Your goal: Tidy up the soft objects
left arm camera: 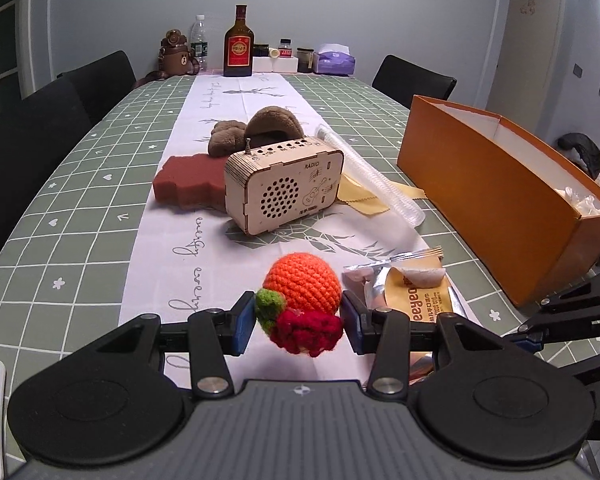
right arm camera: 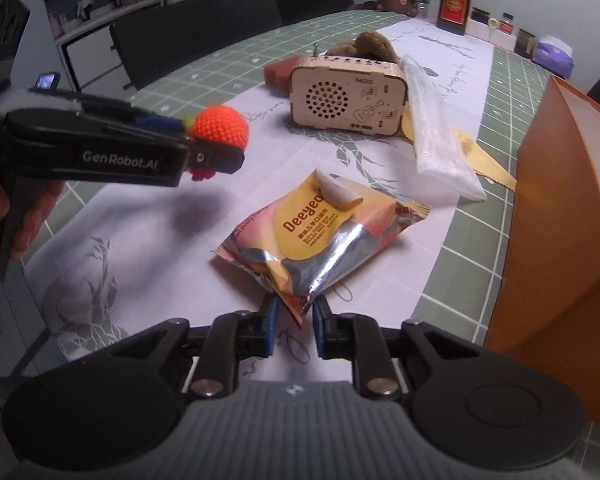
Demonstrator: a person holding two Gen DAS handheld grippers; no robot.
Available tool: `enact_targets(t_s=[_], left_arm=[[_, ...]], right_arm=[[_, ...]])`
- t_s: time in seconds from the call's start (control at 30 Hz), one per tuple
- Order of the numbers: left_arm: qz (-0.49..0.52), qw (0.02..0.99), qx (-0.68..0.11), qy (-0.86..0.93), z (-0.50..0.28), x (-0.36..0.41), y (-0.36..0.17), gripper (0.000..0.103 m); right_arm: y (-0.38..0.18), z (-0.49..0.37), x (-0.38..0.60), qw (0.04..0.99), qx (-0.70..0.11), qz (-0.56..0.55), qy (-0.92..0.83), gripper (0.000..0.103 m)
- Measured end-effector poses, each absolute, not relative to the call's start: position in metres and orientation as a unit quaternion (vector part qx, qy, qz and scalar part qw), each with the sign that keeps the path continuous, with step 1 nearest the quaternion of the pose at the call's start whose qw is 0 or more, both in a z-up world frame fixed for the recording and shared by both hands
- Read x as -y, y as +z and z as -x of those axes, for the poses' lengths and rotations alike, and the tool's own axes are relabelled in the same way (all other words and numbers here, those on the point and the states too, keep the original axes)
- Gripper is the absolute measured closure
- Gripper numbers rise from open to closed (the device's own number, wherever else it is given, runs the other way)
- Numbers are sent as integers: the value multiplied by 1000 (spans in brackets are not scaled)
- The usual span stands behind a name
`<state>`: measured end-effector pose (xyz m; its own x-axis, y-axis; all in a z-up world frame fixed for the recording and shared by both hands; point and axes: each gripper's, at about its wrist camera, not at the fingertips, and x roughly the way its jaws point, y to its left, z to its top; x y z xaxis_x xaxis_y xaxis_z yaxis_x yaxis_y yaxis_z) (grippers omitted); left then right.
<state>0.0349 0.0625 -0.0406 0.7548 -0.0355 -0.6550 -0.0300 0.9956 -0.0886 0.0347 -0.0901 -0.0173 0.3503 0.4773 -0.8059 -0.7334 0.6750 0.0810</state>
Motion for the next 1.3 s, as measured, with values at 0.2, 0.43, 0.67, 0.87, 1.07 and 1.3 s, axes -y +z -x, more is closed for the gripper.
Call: enact_targets(t_s=[0.2, 0.43, 0.67, 0.87, 1.07, 1.3], left_arm=[[53, 934, -354, 17, -33, -68, -43, 52], [51, 933, -350, 58, -34, -80, -42, 52], [46, 931, -356, 69, -36, -84, -49, 52], [42, 931, -357, 63, -36, -82, -50, 52], [35, 930, -361, 59, -36, -77, -50, 52], [30, 932, -356, 59, -32, -70, -43, 51]], right_arm=[[-6, -29, 90, 836, -426, 52, 341, 25], [-17, -42, 67, 879, -425, -36, 213, 9], [-33, -51, 48, 886, -429, -22, 174, 22], [-35, -51, 46, 889, -423, 0, 174, 33], [-39, -51, 46, 892, -416, 18, 178, 47], [-36, -51, 49, 891, -406, 35, 199, 59]])
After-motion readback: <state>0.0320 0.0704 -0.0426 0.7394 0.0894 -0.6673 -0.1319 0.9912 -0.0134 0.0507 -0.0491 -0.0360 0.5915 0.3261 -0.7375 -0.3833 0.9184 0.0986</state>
